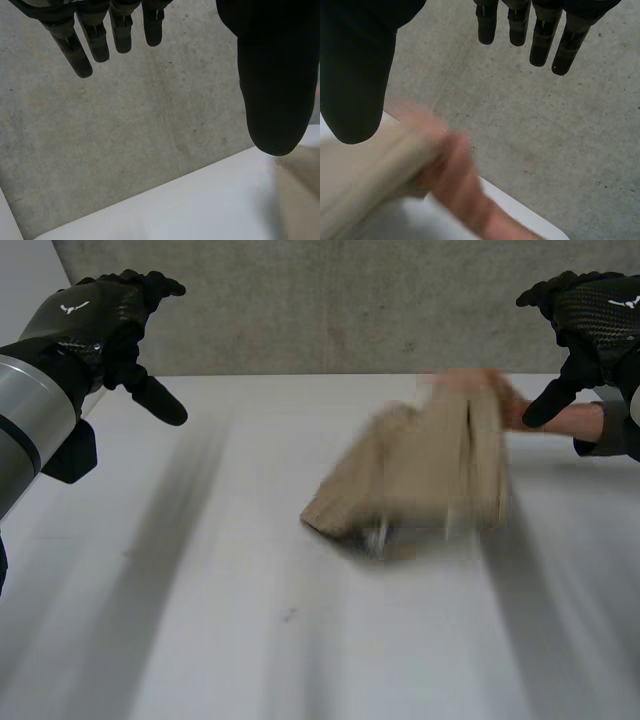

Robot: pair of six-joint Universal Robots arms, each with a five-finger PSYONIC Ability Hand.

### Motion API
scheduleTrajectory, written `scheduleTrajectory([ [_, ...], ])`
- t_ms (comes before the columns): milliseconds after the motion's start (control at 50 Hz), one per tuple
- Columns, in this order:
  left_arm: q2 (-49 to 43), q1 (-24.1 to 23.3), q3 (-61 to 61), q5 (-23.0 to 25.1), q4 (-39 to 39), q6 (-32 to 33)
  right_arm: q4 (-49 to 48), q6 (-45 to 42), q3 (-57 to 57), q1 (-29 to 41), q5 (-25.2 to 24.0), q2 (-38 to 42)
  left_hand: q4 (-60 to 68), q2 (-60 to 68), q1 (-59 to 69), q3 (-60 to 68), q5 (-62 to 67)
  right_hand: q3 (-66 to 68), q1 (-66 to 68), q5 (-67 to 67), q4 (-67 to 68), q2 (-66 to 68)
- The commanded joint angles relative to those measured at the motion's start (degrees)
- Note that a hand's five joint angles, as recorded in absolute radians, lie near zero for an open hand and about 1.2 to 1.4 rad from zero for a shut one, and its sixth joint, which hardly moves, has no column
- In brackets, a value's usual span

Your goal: Fold the shorts.

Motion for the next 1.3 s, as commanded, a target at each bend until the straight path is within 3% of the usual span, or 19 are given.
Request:
scheduleTrajectory([
  [20,0.0,-0.1,0.0,0.0,0.0,0.0,0.0,0.0,0.0,0.0,0.0,-0.1,-1.6,-1.5,0.3,-0.4,-2.6,-2.3,2.0,-3.5,-3.3,-0.5],
  [940,-1.4,-0.3,-2.1,0.1,4.8,0.4,-1.4,0.0,1.6,0.6,-0.4,0.3,-1.6,-1.5,0.3,-0.4,-2.6,-2.3,2.0,-3.5,-3.3,-0.5],
  [1140,-8.0,-1.3,-5.5,0.7,13.8,0.4,-1.6,-1.5,2.5,0.5,-6.2,2.0,-0.1,0.1,1.9,1.2,-1.0,-2.3,2.0,-3.5,-3.3,-0.5],
  [1300,-20.1,-5.7,-2.5,6.1,23.5,3.1,-1.5,-5.8,3.8,0.6,-6.8,3.0,0.5,0.6,2.4,1.7,-0.5,-2.3,2.0,-3.5,-3.3,-0.5],
])
